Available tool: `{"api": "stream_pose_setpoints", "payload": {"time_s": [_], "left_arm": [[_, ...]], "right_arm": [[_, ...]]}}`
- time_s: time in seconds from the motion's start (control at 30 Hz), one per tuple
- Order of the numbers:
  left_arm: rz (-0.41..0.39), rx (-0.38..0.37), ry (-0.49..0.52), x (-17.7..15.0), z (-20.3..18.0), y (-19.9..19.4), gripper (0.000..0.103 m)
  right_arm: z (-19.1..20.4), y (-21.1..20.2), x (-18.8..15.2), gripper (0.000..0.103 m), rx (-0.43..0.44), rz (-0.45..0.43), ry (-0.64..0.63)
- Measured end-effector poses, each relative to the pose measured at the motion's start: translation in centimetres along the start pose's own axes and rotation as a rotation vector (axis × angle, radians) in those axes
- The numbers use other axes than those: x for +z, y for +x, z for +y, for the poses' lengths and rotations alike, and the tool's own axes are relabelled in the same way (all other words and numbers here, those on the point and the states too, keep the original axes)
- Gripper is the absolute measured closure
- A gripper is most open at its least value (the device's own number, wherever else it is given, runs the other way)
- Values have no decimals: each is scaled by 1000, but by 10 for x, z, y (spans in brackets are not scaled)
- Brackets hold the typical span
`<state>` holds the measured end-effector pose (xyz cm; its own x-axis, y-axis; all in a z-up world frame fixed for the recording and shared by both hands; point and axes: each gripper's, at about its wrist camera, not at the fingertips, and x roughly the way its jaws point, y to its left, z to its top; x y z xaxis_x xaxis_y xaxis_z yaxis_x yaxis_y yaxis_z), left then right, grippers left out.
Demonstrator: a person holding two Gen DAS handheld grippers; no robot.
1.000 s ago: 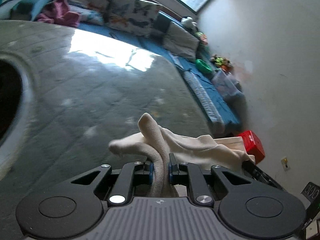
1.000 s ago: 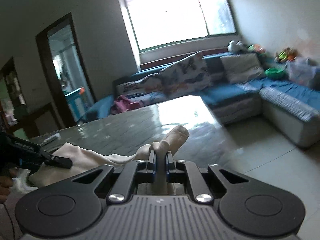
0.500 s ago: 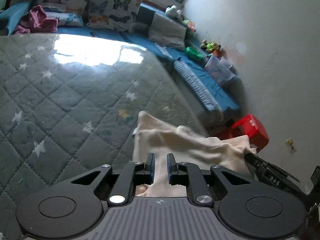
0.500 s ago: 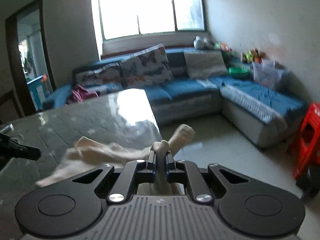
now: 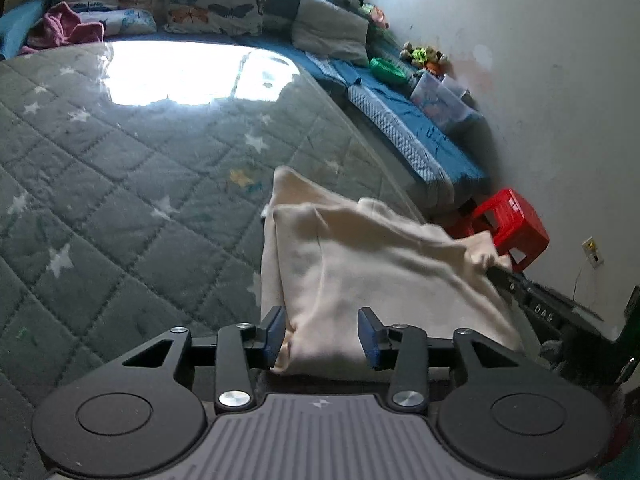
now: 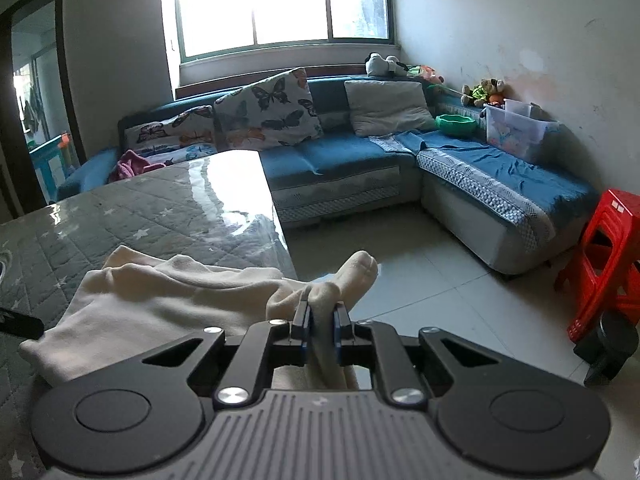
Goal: Fold clothes
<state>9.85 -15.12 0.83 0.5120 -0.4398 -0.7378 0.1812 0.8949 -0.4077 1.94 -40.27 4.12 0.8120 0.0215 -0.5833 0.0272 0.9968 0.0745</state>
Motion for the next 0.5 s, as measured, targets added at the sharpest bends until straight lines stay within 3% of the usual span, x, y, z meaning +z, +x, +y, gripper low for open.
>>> {"api": "stream_pose_setpoints", "payload": {"time_s": [0.07,0.13,0.37,0.5], "left_arm": [[18,9,6,-2,-1,5,82],[21,14,3,-5,1,7,89],[-10,42,-1,-21,14,-16,93],[-3,34,-19,-28,25,-29,91]], "right_arm": [[1,0,0,93,1,-2,-3],[1,-1,0,93,2,-5,-4],[7,-1,0,92,25,-8,-11],[14,6,-4,80,-4,-8,-30]]}}
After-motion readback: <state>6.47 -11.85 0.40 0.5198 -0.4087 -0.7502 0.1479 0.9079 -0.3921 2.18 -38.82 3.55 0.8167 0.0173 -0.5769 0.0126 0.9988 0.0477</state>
